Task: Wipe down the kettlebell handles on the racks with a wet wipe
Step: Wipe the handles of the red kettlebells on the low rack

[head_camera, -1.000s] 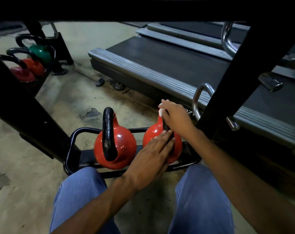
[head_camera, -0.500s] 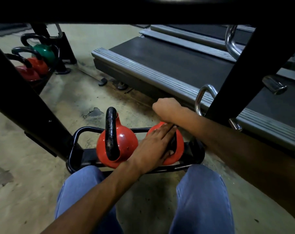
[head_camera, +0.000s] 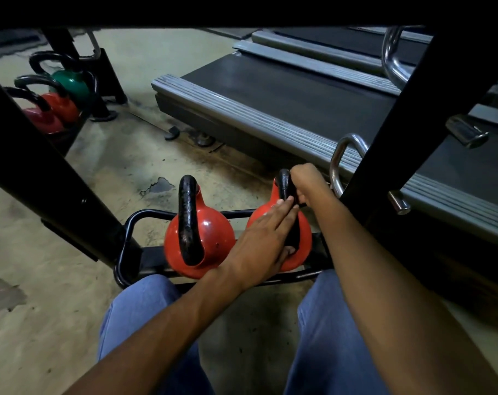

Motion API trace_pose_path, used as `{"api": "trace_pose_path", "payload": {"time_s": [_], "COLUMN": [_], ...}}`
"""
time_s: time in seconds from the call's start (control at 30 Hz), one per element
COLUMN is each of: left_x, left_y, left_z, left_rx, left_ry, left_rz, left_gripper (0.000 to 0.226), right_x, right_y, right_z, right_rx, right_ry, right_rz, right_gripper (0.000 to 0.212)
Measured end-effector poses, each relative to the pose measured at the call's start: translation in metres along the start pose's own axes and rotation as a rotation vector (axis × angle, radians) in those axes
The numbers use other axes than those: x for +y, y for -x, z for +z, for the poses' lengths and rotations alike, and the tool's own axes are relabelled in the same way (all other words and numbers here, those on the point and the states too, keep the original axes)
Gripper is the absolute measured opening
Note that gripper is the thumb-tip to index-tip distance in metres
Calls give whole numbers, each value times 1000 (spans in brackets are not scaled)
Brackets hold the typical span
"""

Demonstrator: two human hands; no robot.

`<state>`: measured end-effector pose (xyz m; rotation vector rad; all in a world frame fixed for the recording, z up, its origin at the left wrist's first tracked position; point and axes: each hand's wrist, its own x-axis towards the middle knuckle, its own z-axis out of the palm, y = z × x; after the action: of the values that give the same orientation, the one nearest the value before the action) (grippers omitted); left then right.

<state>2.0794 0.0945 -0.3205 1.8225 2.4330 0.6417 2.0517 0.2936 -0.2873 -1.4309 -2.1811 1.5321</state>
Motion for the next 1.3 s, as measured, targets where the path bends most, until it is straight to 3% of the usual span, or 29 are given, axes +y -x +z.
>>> {"api": "trace_pose_path", "payload": {"time_s": [0.1, 0.17, 0.27, 0.33, 0.57, 0.7, 0.83, 0.97, 1.17, 1.3], "left_x": [0, 1, 7, 13, 19, 19, 20, 19, 28, 45], "left_y": [0, 0, 3, 10, 43, 46, 52, 65, 39, -4], "left_z": [1, 1, 0, 3, 17, 15, 16, 15, -18, -30], "left_rx": [-9, -12, -2, 36, 46, 43, 25, 17, 353, 245], "left_ry": [-2, -7, -66, -131, -238, -201, -157, -37, 610, 845], "left_rz": [2, 3, 7, 21, 90, 104, 152, 153, -160, -303], "left_gripper": [86, 86, 82, 81, 80, 81, 79, 73, 33, 30], "right_x": [22, 30, 16, -7, -33, -19, 18, 66, 92, 94], "right_y": [0, -3, -6, 4, 44, 63, 79, 98, 116, 130], "right_z": [2, 4, 3, 3, 14, -4, -20, -36, -49, -61], "right_rx": [-19, -8, 179, 195, -246, -389, -410, -313, -149, -129], "right_ry": [-265, -294, 125, 420, 1371, 1528, 1267, 647, -133, -468], "right_rz": [78, 59, -168, -326, -737, -917, -1012, -1007, -665, -482], "right_gripper": [24, 20, 40, 36, 27, 24, 28, 32, 17, 12]}}
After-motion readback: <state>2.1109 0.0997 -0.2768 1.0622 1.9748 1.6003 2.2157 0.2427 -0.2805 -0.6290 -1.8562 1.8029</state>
